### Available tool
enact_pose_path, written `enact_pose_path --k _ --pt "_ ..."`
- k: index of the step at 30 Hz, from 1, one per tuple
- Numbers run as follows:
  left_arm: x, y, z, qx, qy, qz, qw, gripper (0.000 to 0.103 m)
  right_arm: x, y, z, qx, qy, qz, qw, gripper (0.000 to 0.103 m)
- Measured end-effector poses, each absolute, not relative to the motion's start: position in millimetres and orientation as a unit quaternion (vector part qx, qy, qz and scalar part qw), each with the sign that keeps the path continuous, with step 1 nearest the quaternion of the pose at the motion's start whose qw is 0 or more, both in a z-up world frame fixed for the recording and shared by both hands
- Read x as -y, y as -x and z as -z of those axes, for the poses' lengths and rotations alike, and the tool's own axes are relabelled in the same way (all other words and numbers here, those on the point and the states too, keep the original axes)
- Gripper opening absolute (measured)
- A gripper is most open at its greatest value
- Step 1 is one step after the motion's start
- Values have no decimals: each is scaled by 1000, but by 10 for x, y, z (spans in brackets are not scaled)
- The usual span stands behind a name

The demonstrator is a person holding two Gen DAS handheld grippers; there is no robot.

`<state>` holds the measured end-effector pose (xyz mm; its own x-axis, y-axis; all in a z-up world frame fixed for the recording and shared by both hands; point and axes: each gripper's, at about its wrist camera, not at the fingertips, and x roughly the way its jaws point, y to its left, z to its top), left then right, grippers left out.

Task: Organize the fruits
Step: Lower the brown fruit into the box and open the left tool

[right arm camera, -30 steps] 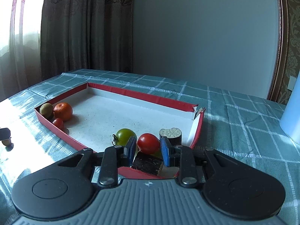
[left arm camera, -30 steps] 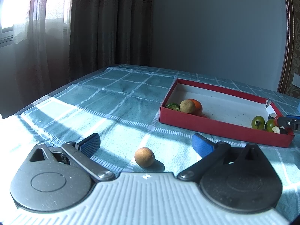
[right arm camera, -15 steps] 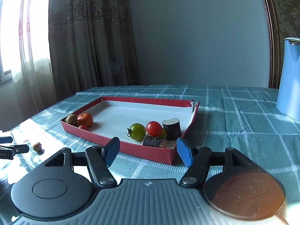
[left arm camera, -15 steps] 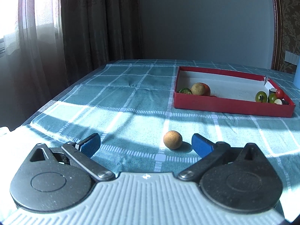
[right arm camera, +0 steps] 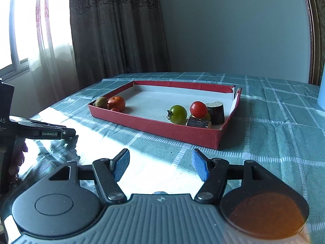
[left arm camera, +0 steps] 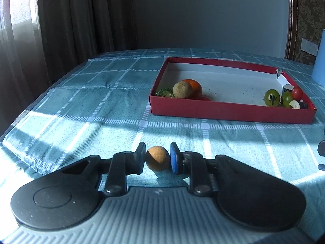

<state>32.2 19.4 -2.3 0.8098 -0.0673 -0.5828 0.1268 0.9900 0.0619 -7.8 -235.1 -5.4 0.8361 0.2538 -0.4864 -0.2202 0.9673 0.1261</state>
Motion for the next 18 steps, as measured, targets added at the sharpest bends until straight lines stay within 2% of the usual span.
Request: enact_pose_path --k 11,18 --pt "508 -749 -305 -247 -58 67 965 23 2421 41 78 -271 -58 -128 952 67" --pt "647 -1054 -144 -278 -52 57 958 23 2440 10 101 -279 -66 -130 949 67"
